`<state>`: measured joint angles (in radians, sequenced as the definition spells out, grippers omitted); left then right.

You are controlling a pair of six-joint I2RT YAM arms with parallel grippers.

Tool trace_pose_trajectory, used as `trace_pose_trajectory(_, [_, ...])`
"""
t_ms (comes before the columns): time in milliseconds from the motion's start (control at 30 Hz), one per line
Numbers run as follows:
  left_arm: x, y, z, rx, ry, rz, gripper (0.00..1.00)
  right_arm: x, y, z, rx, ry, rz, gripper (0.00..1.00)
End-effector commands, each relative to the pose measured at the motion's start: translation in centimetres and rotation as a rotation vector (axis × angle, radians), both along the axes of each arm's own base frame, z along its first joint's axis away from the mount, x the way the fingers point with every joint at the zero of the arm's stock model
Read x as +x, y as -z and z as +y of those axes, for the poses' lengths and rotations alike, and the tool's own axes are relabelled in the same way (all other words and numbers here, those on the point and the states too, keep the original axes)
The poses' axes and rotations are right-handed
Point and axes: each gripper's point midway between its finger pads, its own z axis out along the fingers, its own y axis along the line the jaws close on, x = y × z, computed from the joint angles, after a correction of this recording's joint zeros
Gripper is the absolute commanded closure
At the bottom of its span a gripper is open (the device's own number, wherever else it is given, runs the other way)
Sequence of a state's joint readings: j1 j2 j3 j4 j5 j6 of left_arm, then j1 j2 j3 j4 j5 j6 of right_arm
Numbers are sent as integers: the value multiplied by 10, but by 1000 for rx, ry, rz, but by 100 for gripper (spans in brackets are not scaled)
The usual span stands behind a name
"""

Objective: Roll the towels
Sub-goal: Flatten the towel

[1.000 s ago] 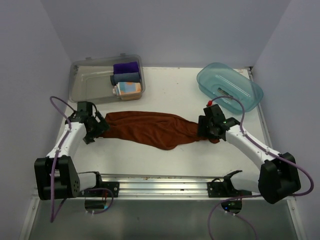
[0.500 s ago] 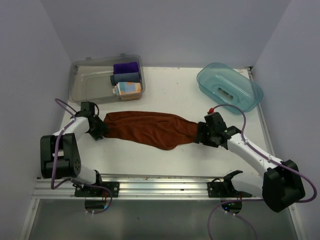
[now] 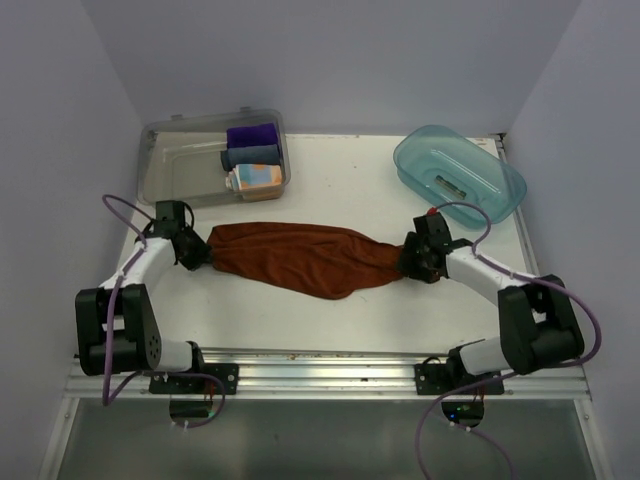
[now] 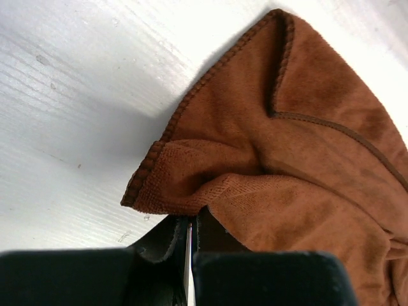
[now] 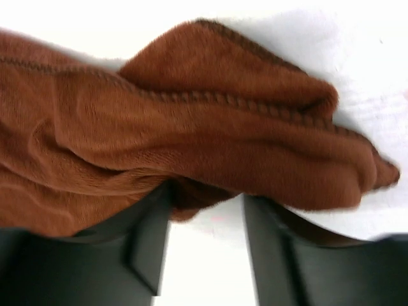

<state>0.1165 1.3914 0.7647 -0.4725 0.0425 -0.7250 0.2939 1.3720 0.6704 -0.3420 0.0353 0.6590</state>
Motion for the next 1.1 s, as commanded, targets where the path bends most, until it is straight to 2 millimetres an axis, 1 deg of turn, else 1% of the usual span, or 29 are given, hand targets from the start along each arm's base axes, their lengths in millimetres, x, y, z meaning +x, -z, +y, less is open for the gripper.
trace_pose_trajectory(0, [8,-15,-2,-12,28,-50,100,42,-15,6,5,23,-101,53])
trace_pose_trajectory(33, [8,-16,-3,-14,30,-53,100,43,-12,5,-3,26,-93,67])
trace_pose_trajectory(67, [9,-19,-3,-15,33,-63,100,44,-8,5,-8,29,-80,77])
trace_pose_trajectory(133, [11,-26,-5,-17,45,-87,100,49,-14,5,-9,29,-88,100])
trace_pose_trajectory(233, [14,-39,-3,-2,52,-117,100,49,-41,-1,-25,36,-153,100])
trace_pose_trajectory(267, [14,-43,-1,0,52,-121,100,45,-60,-4,-26,34,-189,100])
trace_pose_trajectory(300, [14,-47,-1,4,54,-130,100,44,-70,-6,-30,30,-207,100])
trace_pose_trajectory(333, [18,-57,0,11,60,-156,100,46,-90,-7,-35,18,-249,100])
trace_pose_trajectory(367, [18,-61,0,8,66,-160,100,38,-98,-10,-45,14,-243,100])
trace_pose_trajectory(400, [21,-70,-2,-3,78,-181,100,38,-129,-10,-28,8,-316,100])
trace_pose_trajectory(433, [19,-77,-2,0,91,-192,100,33,-141,-10,-22,-6,-335,100])
trace_pose_trajectory(467, [18,-82,-3,-2,101,-202,100,24,-148,-12,-23,-12,-327,100])
trace_pose_trajectory(500, [19,-90,-4,-2,113,-219,100,19,-176,-12,1,-15,-396,100])
trace_pose_trajectory(533, [18,-99,-4,9,124,-243,100,14,-186,-12,10,-19,-412,100])
trace_pose_trajectory(567, [15,-103,-4,10,130,-248,100,6,-194,-13,21,-24,-416,100])
trace_pose_trajectory(600, [15,-109,-5,13,135,-264,100,5,-210,-13,36,-21,-447,100])
trace_pose_trajectory(633, [13,-116,-6,13,143,-280,100,2,-219,-14,42,-15,-460,100])
trace_pose_trajectory(667, [12,-119,-6,10,148,-285,100,-1,-222,-13,48,-23,-452,100])
trace_pose_trajectory(700, [13,-125,-8,6,155,-300,100,1,-232,-11,55,-24,-469,100])
trace_pose_trajectory(733, [13,-127,-8,5,158,-302,100,7,-229,-10,46,-27,-452,100])
trace_pose_trajectory(800, [15,-129,-10,-1,165,-316,100,24,-229,-7,27,-38,-460,100])
trace_pose_trajectory(833, [19,-129,-10,-7,163,-319,100,38,-212,-3,7,-50,-405,100])
trace_pose_trajectory(867, [20,-128,-11,-15,166,-319,100,53,-203,3,0,-76,-384,100])
trace_pose_trajectory(900, [21,-125,-15,-36,173,-313,100,69,-208,9,-1,-99,-382,91])
trace_pose_trajectory(933, [25,-121,-16,-48,174,-307,100,81,-200,11,-23,-129,-351,69])
trace_pose_trajectory(967, [26,-118,-18,-61,178,-303,100,94,-158,13,-69,-137,-208,65])
trace_pose_trajectory(1000, [26,-116,-22,-82,190,-299,100,109,-165,15,-82,-138,-213,63])
trace_pose_trajectory(1033, [26,-114,-23,-91,194,-291,100,113,-156,18,-81,-145,-181,61])
trace_pose_trajectory(1067, [26,-114,-24,-92,199,-293,100,117,-151,21,-73,-147,-178,59])
